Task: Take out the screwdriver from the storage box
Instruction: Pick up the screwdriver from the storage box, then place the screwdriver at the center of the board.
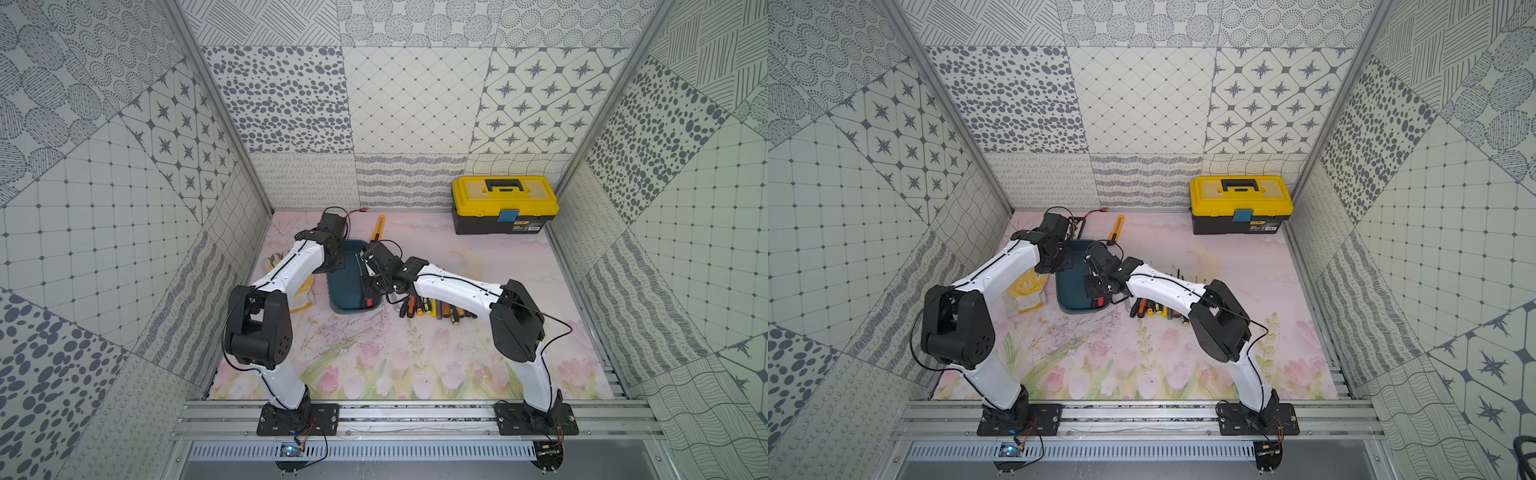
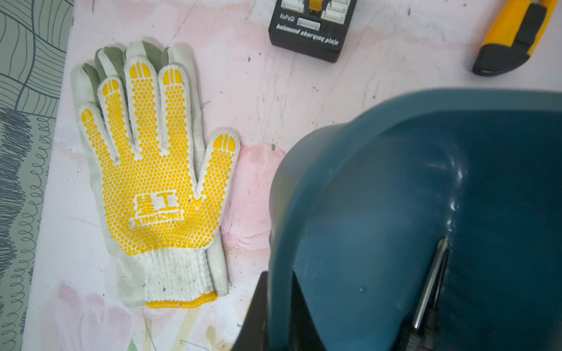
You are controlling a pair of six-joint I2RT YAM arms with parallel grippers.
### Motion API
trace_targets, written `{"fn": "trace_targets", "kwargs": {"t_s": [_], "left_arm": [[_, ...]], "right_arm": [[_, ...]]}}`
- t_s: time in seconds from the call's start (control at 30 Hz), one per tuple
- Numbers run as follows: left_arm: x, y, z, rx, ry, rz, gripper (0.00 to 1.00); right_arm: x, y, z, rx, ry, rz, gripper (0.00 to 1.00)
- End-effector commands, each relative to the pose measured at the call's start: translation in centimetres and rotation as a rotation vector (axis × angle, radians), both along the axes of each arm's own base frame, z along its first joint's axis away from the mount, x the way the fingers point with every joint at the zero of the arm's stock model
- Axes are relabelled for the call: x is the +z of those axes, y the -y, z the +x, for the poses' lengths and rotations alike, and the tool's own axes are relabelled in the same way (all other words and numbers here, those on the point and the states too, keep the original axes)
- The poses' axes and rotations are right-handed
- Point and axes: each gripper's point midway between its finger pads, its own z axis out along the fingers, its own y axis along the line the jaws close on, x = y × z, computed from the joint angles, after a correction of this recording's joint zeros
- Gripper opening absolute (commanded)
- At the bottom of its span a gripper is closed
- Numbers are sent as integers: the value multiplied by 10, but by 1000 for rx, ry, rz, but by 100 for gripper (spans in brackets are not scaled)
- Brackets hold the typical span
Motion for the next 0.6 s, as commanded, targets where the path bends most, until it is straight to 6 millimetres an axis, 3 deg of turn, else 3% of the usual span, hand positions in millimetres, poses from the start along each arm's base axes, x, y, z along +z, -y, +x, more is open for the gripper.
{"fn": "trace_targets", "kwargs": {"t_s": [0.0, 0.13, 0.3, 0.57], "left_arm": [[8, -1, 5, 22, 26, 1, 0], [9, -3, 6, 27, 28, 7, 0], [11, -5, 5, 31, 32, 13, 0], [12, -6, 5, 37, 35, 18, 0]], "right_arm": [[47, 2, 10, -15, 106, 81, 0], [59, 13, 11, -34, 135, 83, 0], [60, 38, 22, -120, 134, 71, 0], [27, 76, 36, -290, 72, 21, 0]]}}
